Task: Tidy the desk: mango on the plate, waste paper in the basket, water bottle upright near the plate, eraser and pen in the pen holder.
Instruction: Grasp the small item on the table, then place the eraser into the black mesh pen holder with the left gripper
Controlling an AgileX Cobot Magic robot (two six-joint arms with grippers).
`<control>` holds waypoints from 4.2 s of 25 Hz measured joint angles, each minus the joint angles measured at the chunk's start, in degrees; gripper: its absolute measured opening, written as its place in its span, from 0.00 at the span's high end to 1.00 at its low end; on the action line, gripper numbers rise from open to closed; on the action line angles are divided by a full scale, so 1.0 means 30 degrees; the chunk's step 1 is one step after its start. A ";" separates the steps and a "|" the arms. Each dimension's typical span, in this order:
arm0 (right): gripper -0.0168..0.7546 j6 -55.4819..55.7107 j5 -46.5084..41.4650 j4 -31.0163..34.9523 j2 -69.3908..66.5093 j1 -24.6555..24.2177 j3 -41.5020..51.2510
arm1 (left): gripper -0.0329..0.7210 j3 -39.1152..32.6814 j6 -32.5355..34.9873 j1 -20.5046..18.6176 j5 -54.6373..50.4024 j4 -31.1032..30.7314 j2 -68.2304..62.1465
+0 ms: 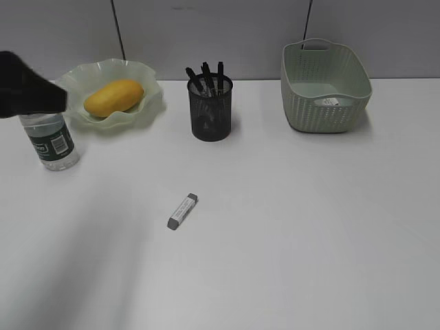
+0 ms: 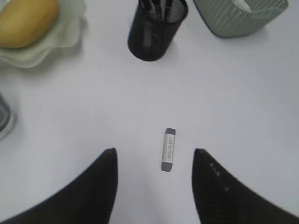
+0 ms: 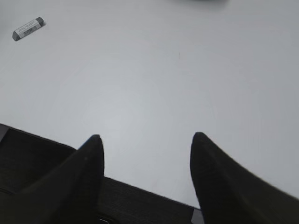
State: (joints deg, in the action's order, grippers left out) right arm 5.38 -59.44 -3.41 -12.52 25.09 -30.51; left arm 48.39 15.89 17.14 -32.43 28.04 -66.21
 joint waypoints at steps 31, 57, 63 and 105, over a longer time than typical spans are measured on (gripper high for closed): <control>0.37 0.0025 0.0066 -0.0019 0.0000 0.0000 0.0000 | 0.32 1.2477 -0.7360 0.6966 -0.7677 -0.9346 -1.7448; 0.37 0.0047 0.0106 -0.0074 0.0000 0.0000 0.0000 | 0.51 1.2619 -0.8944 0.7040 -0.6708 -0.9589 -1.9602; 0.39 0.0047 0.0106 -0.0092 0.0000 0.0000 0.0000 | 0.75 1.2656 -0.9002 0.7040 -0.6722 -0.9723 -1.9640; 0.41 0.0047 0.0126 -0.0211 0.0000 0.0000 0.0000 | 0.58 2.2156 -0.9025 0.4988 -0.1023 -1.1185 -2.1508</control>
State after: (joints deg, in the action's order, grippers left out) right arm 5.52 -59.07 -4.05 -12.52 25.09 -30.51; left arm 114.86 -11.19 32.11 -35.50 -5.52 -130.74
